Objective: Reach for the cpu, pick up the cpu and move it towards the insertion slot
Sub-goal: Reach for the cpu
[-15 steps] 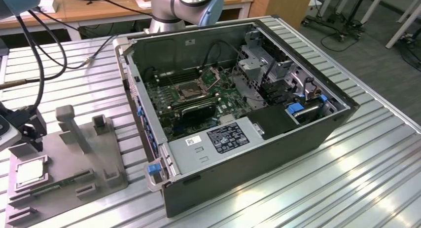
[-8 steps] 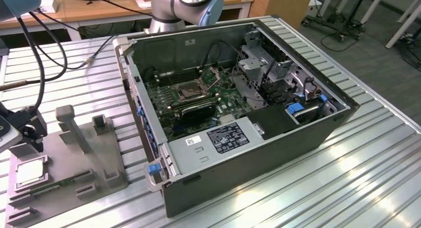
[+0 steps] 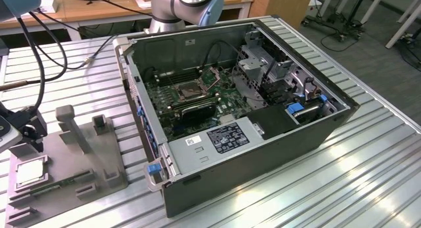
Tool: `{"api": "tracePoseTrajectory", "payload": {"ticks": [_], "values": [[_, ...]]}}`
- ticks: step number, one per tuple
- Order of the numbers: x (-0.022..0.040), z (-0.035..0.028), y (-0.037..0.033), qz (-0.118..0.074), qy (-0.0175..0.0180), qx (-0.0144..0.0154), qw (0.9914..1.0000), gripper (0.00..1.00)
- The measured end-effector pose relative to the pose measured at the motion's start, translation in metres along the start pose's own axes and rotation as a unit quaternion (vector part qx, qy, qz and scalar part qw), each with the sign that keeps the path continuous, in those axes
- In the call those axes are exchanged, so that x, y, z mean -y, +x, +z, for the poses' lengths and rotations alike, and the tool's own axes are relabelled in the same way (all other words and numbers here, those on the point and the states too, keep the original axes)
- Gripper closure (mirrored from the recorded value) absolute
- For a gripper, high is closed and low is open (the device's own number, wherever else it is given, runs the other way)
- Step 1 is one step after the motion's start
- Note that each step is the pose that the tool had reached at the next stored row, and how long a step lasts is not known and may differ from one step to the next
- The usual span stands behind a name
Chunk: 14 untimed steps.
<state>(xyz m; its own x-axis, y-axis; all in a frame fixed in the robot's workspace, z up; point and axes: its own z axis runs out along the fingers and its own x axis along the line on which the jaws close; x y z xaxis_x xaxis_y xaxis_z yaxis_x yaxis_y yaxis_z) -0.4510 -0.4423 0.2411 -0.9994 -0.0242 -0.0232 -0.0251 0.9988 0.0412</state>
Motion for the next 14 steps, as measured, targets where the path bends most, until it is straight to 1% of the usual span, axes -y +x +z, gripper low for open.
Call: {"api": "tracePoseTrajectory", "payload": {"ticks": [5, 8, 10, 14], "values": [[0.0, 0.0001, 0.0, 0.0, 0.0, 0.0, 1.0, 0.24], [0.0001, 0.0016, 0.0001, 0.0, 0.0, 0.0004, 1.0, 0.24], [0.0001, 0.0039, 0.0008, 0.0, 0.0001, 0.001, 1.0, 0.24], [0.0001, 0.0109, 0.0025, 0.0, 0.0001, 0.0014, 1.0, 0.24]]}}
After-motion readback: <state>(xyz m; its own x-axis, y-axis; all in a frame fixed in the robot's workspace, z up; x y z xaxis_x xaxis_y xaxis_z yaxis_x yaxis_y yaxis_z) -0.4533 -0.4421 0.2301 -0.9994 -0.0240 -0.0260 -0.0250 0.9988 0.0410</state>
